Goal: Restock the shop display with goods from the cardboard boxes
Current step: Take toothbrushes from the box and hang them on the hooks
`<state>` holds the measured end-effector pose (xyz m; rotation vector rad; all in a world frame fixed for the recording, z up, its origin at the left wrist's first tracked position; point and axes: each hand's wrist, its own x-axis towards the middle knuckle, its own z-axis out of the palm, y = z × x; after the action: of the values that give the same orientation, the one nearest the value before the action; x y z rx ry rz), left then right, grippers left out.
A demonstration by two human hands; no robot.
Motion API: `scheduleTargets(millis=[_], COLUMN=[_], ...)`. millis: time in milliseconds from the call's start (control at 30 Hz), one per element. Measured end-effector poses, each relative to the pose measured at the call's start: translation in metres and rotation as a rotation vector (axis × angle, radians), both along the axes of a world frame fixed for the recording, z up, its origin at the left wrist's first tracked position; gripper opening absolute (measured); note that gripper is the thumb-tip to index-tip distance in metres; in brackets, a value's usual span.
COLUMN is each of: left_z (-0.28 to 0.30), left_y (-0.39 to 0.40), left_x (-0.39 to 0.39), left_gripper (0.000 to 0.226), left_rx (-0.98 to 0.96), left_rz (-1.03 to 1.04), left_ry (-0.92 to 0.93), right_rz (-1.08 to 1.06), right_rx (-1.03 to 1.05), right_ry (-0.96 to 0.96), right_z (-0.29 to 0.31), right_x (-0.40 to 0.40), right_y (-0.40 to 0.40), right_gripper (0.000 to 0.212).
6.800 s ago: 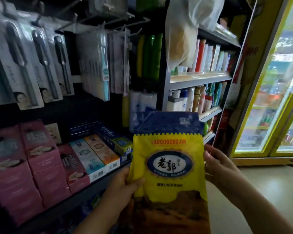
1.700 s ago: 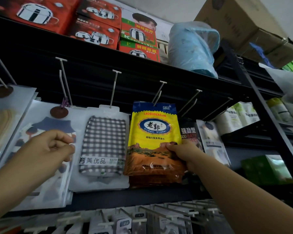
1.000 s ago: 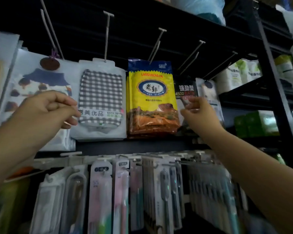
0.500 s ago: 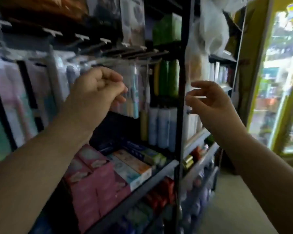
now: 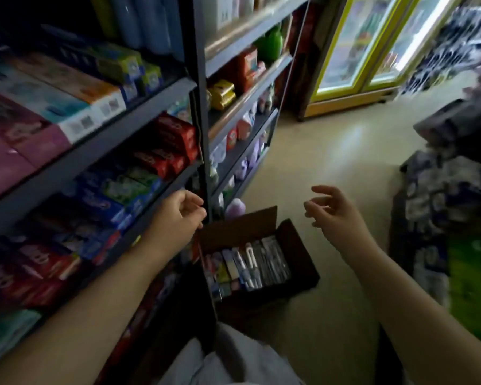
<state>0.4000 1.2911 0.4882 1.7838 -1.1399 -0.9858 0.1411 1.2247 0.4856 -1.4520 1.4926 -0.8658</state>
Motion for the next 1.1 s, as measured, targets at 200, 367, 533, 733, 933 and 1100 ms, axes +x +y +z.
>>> scheduleTargets(millis=[200, 367, 533, 733, 933, 1100], left_z=[-0.089, -0.141, -0.175, -0.21, -0.235, -0.25], left_y=[0.009, 0.02, 0.021, 0.003, -0.018, -0.034], left_x=[-0.025, -0.041, -0.048, -0.055, -0.065, -0.071], left_gripper=[0.009, 0.007, 0.009, 0.013, 0.012, 0.009], left_rx=[0.281, 0.453, 0.557, 0.652, 0.697, 0.713], left_rz=[0.005, 0.049, 0.105, 0.129, 0.164, 0.17], left_ry=[0.0, 0.047, 0.051, 0.065, 0.092, 0.135], right_rz=[-0.041, -0.056, -0.068, -0.069, -0.086, -0.069], right_rx=[0.276, 0.448, 0.603, 0.732, 0.792, 0.812], right_ry=[0.151, 0.201, 0.18, 0.167, 0.147, 0.13], right_z=[-0.087, -0.15, -0.192, -0.228, -0.252, -0.268], right_x=[-0.038, -0.05, -0.057, -0.069, -0.071, -0.064], right_y=[0.026, 0.038, 0.039, 0.023, 0.005, -0.013], right_gripper=[0.031, 0.033, 0.03, 0.031, 0.03, 0.029])
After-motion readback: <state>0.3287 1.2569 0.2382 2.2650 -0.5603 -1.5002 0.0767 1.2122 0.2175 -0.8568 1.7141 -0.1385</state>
